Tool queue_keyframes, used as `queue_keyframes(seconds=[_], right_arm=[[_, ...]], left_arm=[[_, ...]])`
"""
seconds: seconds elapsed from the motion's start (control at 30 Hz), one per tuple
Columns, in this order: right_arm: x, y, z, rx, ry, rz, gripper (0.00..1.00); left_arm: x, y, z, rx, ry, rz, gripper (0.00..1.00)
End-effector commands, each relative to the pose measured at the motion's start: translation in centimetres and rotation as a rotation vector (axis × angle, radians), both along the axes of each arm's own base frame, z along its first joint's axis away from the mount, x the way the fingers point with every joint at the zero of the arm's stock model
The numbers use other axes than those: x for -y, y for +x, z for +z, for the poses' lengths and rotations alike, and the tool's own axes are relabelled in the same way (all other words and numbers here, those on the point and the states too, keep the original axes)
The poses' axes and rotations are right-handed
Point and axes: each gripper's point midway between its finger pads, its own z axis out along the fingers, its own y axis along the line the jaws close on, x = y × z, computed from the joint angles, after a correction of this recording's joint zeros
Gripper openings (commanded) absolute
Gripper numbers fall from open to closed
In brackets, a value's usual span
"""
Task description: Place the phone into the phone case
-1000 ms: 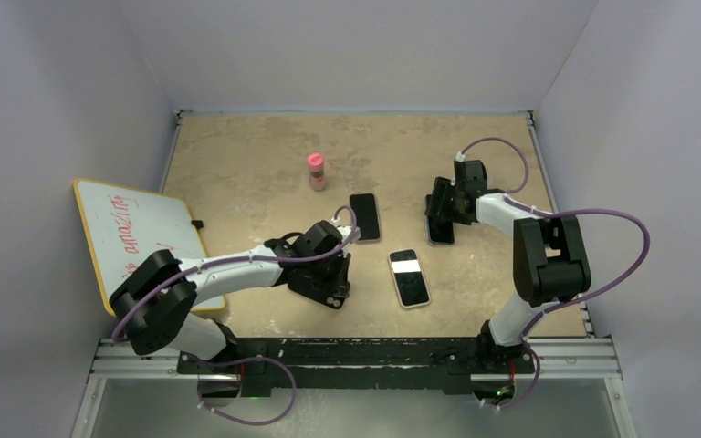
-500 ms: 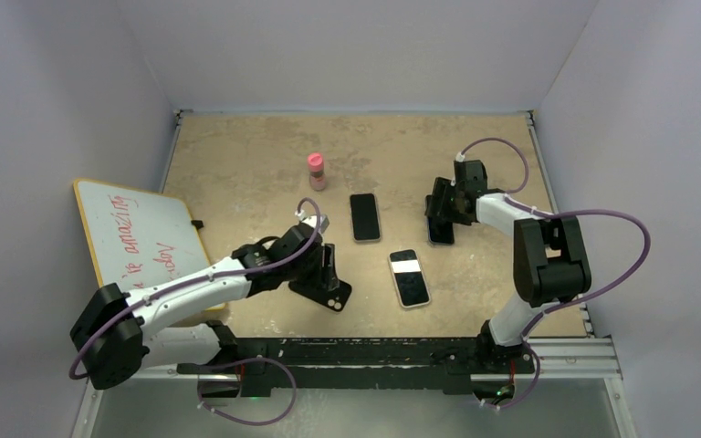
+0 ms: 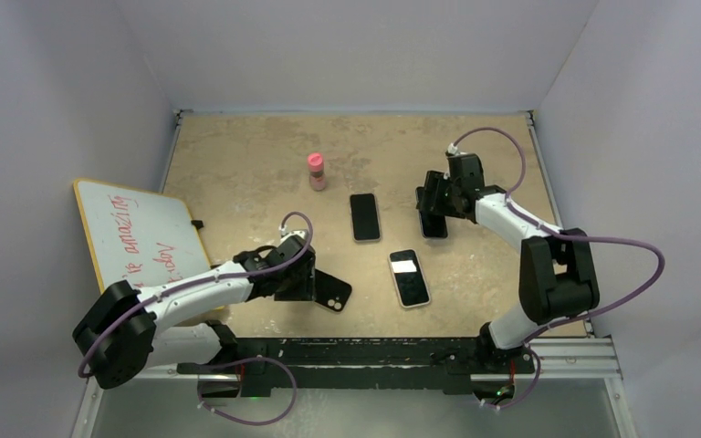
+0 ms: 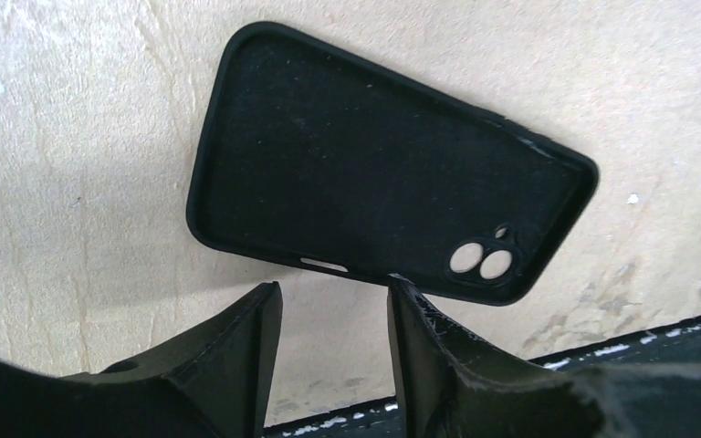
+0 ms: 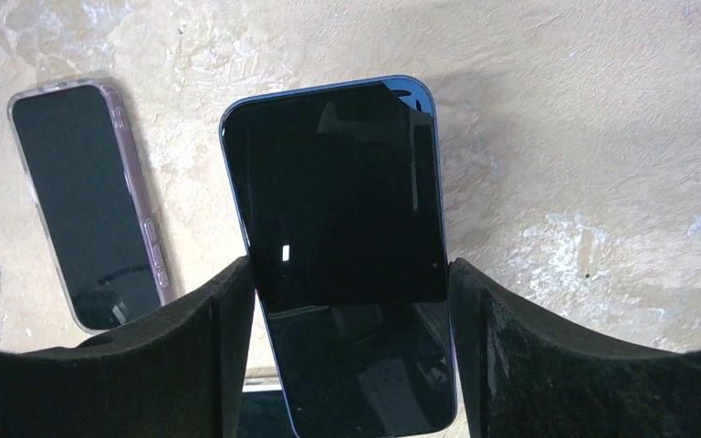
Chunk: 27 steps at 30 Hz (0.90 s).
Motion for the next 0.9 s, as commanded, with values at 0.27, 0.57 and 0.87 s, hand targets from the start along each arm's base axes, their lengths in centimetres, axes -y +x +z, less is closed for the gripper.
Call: queue_keyframes(seconds=[0.27, 0.57, 0.87], right_arm=[[-4.2, -1.9, 6.1, 0.115, 0.097, 0.125, 0.32], [-6.0, -3.5, 9.2, 0.171, 0.175, 0.174, 0.32], [-8.3, -4.6, 10.6, 0.187, 0.237, 0.225, 0.31]], left_arm=[[0.7, 2.3, -0.6, 0.065, -0.002, -0.015, 0.37], [2.7, 5.9, 1.3, 0.152, -0.103, -0.044, 0.36], [4.6, 8.2, 3.6, 0.207, -0.236, -0.085, 0.36]])
